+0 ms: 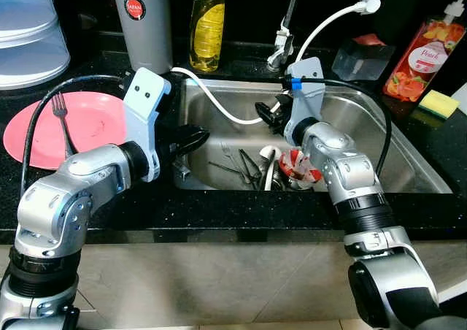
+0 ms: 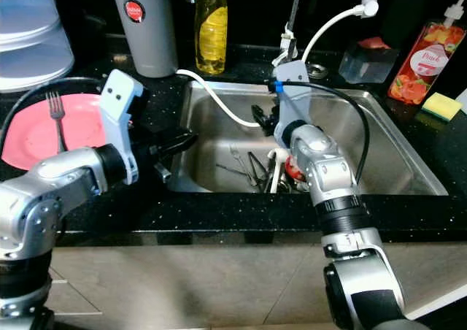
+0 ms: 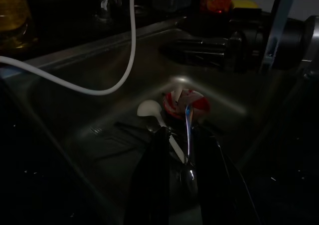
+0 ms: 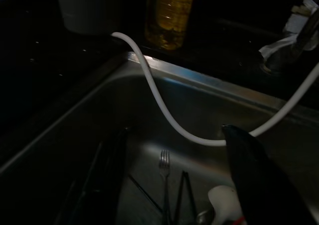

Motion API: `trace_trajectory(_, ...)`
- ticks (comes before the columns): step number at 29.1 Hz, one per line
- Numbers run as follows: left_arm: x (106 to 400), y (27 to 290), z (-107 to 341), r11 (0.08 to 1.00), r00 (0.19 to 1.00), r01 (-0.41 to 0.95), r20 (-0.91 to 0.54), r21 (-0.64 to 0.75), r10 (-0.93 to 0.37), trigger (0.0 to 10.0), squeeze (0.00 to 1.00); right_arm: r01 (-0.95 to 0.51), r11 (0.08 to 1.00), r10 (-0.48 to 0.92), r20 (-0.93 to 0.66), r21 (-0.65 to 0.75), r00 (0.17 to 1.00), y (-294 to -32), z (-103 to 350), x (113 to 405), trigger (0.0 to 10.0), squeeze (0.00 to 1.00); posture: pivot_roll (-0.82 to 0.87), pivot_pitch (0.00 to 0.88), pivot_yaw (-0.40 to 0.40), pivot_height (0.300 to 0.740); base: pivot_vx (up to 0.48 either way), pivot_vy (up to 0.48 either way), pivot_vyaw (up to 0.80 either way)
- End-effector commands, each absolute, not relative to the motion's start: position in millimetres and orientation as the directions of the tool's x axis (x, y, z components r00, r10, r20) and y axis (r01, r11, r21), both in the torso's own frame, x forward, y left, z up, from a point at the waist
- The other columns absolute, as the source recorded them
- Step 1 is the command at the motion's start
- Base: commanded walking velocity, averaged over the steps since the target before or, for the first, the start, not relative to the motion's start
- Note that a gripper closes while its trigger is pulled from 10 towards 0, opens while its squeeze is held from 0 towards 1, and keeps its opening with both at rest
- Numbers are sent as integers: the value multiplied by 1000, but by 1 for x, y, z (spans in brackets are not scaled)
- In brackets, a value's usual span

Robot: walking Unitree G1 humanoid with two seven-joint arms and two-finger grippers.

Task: Kitchen organization

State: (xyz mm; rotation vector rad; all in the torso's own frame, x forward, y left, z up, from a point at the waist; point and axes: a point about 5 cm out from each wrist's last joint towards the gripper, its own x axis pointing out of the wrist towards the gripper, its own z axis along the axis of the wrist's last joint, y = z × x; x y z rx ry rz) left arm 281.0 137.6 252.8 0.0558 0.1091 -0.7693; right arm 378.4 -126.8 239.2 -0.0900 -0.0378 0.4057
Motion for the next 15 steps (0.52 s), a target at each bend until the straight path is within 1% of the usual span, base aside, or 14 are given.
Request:
trace_trajectory(1, 282, 137, 250, 719, 711, 695, -150, 3, -687, 10000, 0, -397, 912, 405, 71, -103, 911, -128, 249, 375, 10000, 0, 259, 0, -81, 740, 0, 0, 0)
trace_trajectory(5, 283, 137, 250, 736, 727, 677, -169, 15, -665, 10000, 0, -401, 909, 413, 114, -115, 904, -130, 257, 372, 10000, 0, 257, 0, -79, 740, 0, 0, 0)
trace_trajectory(7, 284, 137, 250, 747, 736, 665, -180, 13, -652, 10000, 0, -406, 906, 419, 115, -120, 901, -130, 258, 371, 10000, 0, 257, 0, -79, 740, 0, 0, 0)
trace_trajectory(9, 287, 138, 249, 765, 752, 643, -211, 26, -625, 10000, 0, -430, 889, 447, 91, -160, 890, -130, 257, 369, 10000, 0, 258, 0, -80, 740, 0, 0, 0)
trace_trajectory(10, 288, 139, 249, 767, 745, 642, -238, 6, -623, 10000, 0, -460, 857, 480, 33, -233, 877, -130, 250, 365, 10000, 0, 258, 0, -80, 740, 0, 0, 0)
trace_trajectory(11, 288, 139, 251, 772, 751, 636, -230, 0, -619, 10000, 0, -492, 819, 512, -11, -295, 859, -130, 245, 362, 10000, 0, 259, 0, -81, 740, 0, 0, 0)
trace_trajectory(12, 288, 139, 251, 772, 751, 636, -230, 0, -619, 10000, 0, -492, 819, 512, -11, -295, 859, -130, 245, 362, 10000, 0, 259, 0, -81, 740, 0, 0, 0)
trace_trajectory(13, 288, 140, 253, 776, 756, 631, -223, -3, -615, 10000, 0, -515, 789, 533, -44, -334, 845, -129, 241, 359, 10000, 0, 259, 0, -81, 740, 0, 0, 0)
trace_trajectory(15, 290, 142, 259, 789, 777, 614, -194, 18, -599, 10000, 0, -600, 708, 617, -86, -373, 782, -127, 235, 347, 10000, 0, 260, 0, -82, 740, 0, 0, 0)
